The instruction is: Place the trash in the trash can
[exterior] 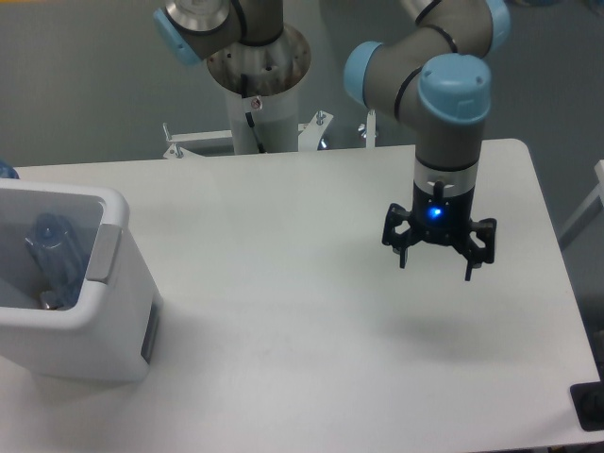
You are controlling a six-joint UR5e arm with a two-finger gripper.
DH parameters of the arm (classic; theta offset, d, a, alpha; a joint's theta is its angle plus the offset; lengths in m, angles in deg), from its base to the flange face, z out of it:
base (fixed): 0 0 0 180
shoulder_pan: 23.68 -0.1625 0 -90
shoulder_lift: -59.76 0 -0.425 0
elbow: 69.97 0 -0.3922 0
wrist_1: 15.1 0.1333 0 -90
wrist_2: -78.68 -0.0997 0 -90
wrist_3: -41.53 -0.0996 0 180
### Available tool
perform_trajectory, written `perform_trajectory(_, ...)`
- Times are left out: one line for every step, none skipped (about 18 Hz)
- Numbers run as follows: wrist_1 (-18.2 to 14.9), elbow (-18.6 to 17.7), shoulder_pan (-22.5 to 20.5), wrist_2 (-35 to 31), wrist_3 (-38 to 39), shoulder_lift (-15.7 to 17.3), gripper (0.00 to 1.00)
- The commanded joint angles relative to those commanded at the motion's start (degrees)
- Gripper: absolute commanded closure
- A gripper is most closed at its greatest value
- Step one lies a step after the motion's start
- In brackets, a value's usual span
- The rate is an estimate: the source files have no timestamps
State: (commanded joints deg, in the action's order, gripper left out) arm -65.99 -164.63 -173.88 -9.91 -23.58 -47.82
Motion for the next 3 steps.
perform_trajectory(0.00,-0.09,0.09,-0.01,-0.18,0.00,0.00)
perform_trajectory(0.00,-0.26,0.09,-0.09,-0.19,-0.09,0.00)
perform_trajectory(0.00,-0.35,0.09,-0.27,-0.19,-0.09,0.00)
